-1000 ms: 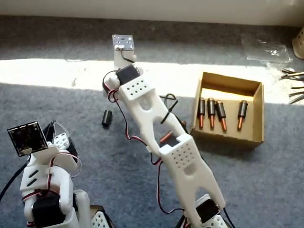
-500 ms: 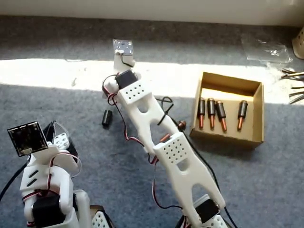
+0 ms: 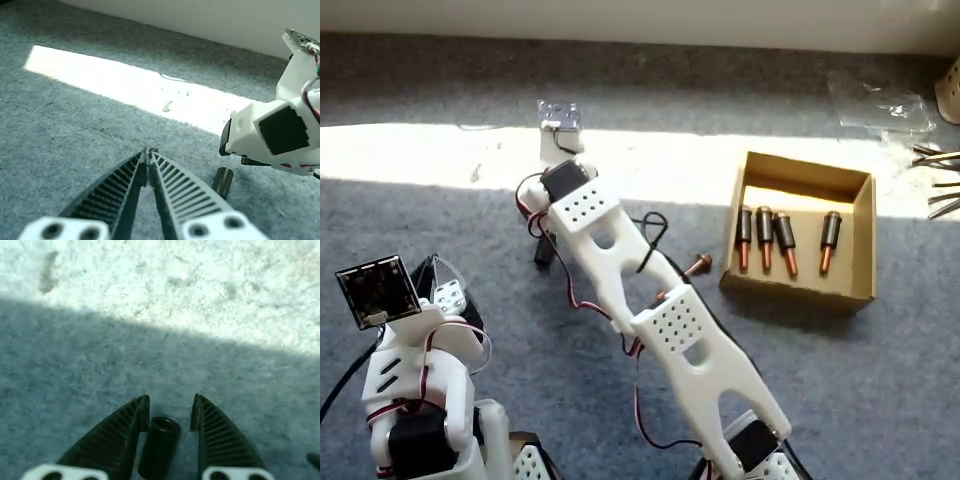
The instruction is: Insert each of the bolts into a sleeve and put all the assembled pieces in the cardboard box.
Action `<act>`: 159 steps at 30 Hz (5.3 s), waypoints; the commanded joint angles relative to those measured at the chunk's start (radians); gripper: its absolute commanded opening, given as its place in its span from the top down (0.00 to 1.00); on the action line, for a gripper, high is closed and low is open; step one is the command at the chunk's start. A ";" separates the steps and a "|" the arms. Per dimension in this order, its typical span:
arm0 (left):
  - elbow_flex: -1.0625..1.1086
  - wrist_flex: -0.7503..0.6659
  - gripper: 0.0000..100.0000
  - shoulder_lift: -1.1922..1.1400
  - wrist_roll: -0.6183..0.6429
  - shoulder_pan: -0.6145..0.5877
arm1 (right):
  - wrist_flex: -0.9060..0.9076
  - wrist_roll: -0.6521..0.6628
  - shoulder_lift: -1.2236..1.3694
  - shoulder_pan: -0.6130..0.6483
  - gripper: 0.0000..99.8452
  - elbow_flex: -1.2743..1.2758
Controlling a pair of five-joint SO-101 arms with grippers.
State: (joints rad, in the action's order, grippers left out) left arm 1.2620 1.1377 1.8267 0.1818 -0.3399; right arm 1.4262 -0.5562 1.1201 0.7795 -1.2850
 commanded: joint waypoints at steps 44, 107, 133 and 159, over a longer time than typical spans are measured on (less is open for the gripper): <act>-0.022 -0.003 0.97 -0.001 -0.006 -0.012 | 0.165 -0.278 0.108 0.070 1.00 -0.177; 0.096 -0.103 0.97 -0.001 -0.005 0.104 | 0.340 0.520 -0.848 -0.355 1.00 -0.507; 0.087 -0.110 0.97 -0.002 -0.072 0.166 | 0.334 0.608 -1.785 -0.361 1.00 0.420; 0.091 -0.068 0.97 -0.002 -0.230 0.311 | -0.068 0.621 -2.517 -0.367 1.00 1.712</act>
State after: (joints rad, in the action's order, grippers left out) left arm 1.3648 1.0702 1.8251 -0.0453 -0.0545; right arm 1.4630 0.0391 -1.3395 0.4327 0.2877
